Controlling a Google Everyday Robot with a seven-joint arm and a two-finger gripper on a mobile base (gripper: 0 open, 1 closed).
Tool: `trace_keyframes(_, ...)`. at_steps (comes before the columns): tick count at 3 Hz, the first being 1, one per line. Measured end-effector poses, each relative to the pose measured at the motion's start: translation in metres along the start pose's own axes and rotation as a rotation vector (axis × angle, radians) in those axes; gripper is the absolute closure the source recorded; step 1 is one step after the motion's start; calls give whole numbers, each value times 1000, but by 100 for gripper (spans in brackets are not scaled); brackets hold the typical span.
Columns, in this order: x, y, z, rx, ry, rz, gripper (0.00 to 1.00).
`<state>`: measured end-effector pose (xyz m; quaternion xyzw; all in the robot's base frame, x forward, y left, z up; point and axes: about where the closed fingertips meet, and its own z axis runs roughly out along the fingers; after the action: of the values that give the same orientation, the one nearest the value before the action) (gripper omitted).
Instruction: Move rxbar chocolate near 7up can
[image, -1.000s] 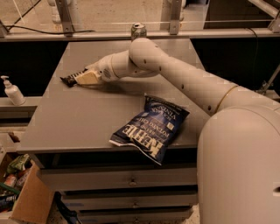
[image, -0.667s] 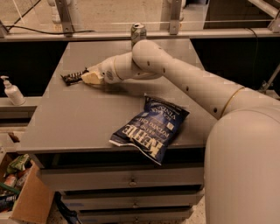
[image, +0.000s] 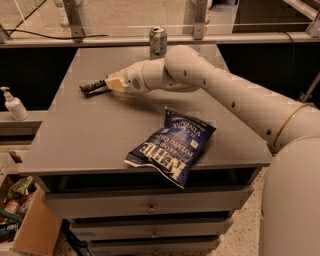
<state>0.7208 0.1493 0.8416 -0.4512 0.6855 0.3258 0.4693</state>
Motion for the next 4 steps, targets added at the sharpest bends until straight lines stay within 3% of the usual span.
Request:
trace_keyframes(2, -8, -24, -60, 141, -62, 4, 100)
trace_keyframes(4, 2, -73, -144, 365, -134, 56, 100)
